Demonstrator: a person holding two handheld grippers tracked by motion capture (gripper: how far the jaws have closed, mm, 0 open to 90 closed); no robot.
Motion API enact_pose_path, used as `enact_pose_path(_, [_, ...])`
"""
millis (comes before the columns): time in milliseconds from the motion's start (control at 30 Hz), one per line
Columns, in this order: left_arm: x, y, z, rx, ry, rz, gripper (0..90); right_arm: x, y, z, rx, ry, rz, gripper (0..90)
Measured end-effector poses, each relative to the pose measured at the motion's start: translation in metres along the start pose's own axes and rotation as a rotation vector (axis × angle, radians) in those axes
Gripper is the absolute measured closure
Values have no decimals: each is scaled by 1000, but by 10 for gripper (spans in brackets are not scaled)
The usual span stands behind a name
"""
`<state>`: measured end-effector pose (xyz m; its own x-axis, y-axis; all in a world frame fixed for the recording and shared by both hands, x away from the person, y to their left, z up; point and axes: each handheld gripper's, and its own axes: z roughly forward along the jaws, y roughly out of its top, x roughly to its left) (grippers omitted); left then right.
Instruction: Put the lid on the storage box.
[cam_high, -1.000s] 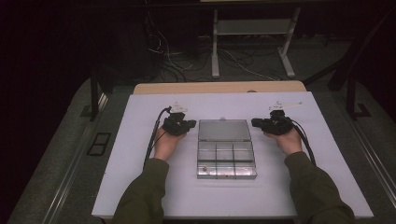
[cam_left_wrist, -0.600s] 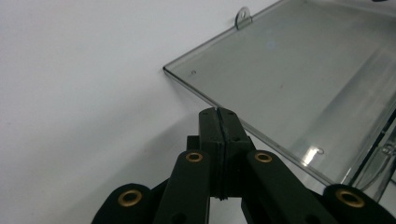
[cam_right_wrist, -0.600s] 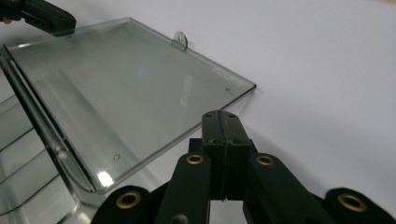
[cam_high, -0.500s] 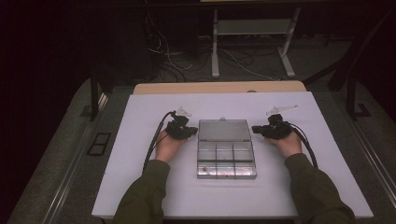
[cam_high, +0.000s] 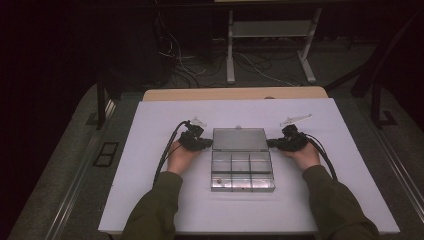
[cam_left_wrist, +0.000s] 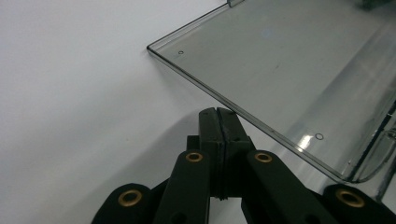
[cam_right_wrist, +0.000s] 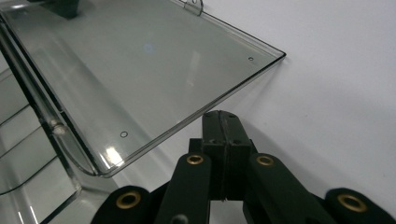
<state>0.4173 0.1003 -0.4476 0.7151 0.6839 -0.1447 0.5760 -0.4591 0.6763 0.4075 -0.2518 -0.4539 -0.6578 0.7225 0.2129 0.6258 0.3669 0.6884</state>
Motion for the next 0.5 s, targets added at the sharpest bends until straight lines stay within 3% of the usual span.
enact_pose_path(333, [-3, 1, 2, -20, -29, -15, 890, 1, 3, -1, -35, 0, 7, 895])
enact_pose_path(500, [-3, 2, 0, -57, -39, -27, 890, 3, 4, -2, -54, 6, 13, 895])
